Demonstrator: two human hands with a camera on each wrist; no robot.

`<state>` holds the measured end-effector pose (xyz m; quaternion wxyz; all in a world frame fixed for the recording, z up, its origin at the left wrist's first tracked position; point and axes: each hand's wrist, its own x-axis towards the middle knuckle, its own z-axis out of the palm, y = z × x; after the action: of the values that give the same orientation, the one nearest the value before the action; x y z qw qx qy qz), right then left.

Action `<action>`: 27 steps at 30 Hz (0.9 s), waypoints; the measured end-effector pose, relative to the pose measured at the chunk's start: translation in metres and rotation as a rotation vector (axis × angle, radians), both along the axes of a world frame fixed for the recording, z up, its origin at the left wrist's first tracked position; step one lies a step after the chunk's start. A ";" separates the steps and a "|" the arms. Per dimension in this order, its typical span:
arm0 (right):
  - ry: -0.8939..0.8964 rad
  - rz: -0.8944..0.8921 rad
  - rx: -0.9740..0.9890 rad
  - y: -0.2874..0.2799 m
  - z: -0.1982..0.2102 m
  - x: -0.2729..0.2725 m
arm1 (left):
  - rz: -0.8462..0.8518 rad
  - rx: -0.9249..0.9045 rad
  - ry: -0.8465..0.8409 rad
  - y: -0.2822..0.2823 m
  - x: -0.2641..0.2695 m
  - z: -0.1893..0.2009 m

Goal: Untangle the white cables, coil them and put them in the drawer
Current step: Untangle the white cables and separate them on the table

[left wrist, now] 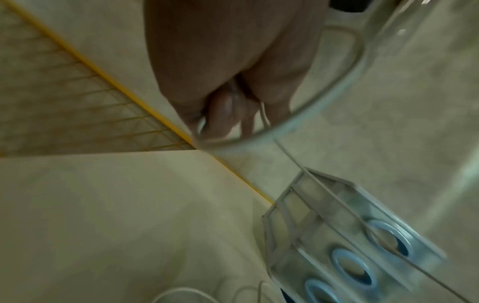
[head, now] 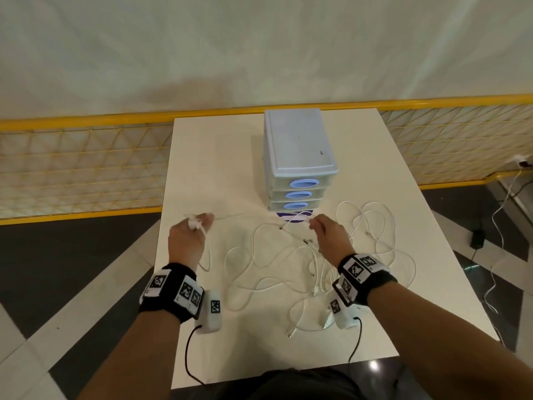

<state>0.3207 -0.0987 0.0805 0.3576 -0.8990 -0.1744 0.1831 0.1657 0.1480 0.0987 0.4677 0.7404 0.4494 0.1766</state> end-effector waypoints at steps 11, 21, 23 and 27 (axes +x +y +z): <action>-0.125 0.225 0.169 0.036 0.023 -0.053 | -0.149 -0.141 -0.129 -0.061 0.003 0.010; -0.032 0.427 -0.146 0.009 0.010 -0.053 | 0.093 -0.319 -0.177 -0.062 0.012 0.012; -0.035 0.393 -0.211 -0.009 0.007 -0.038 | 0.187 -0.326 -0.209 -0.045 0.010 0.013; -0.007 0.371 -0.199 -0.022 0.007 -0.023 | 0.186 -0.314 -0.275 -0.027 0.009 0.015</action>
<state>0.2978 -0.1208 0.0870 0.2268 -0.8829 -0.3194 0.2590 0.1748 0.1205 0.1138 0.6157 0.5829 0.4695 0.2463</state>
